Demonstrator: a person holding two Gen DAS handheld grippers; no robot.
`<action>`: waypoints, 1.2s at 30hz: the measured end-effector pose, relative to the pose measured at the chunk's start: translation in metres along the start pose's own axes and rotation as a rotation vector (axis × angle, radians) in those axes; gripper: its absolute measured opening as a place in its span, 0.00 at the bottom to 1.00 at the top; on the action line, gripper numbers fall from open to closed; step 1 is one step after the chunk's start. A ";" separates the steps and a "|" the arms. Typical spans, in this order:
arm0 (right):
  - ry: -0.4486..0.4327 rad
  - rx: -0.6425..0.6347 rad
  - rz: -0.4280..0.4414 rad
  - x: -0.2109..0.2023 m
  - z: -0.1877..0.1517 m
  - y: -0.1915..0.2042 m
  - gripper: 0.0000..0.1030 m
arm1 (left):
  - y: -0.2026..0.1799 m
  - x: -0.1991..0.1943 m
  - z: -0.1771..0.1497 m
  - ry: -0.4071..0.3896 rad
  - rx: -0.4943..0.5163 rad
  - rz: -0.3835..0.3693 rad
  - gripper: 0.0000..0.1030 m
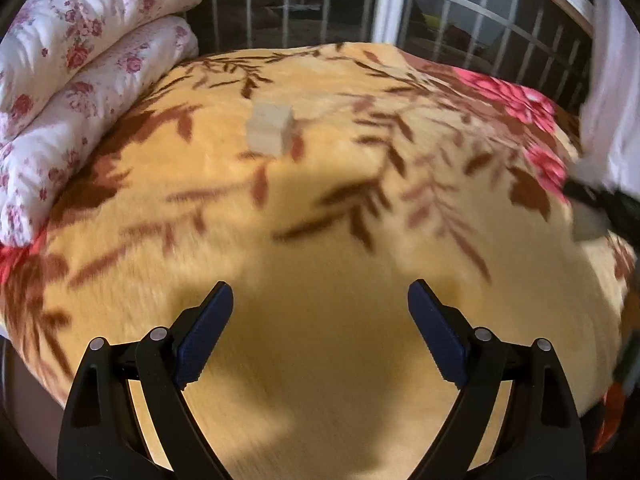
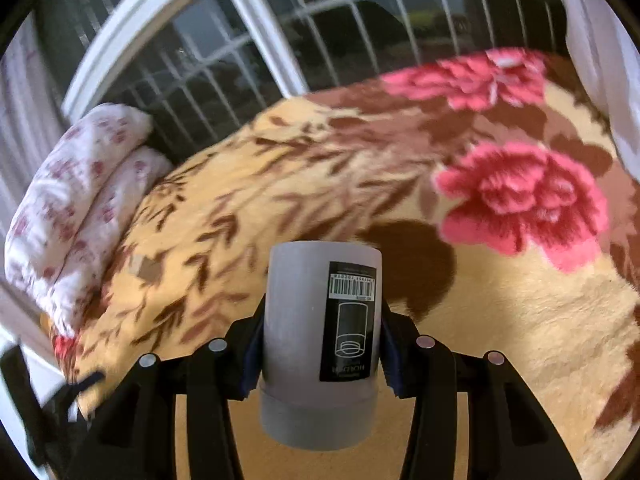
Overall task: Collect trash
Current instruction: 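Grasp the white canister with the right tool while the left tool grasps the wooden block, then lower the canister and wooden block into the orange bin and open both tools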
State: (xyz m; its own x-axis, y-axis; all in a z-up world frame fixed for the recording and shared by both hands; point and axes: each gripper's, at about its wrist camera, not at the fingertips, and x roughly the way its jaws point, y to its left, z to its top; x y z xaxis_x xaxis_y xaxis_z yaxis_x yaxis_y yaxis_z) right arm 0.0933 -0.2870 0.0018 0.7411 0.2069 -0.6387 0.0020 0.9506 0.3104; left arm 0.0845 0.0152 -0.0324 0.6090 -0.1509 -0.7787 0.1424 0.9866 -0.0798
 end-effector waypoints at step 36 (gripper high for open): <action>-0.092 -0.186 0.046 -0.089 -0.078 0.062 0.46 | -0.016 0.010 0.045 -0.119 0.029 0.066 0.34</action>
State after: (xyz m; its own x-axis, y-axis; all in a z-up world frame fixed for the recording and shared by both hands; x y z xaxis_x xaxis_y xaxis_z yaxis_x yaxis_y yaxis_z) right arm -0.0249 -0.2285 0.0225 0.7959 0.2374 -0.5569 -0.1513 0.9687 0.1968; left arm 0.1234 -0.0051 -0.0107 0.7055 -0.0941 -0.7024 0.1208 0.9926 -0.0117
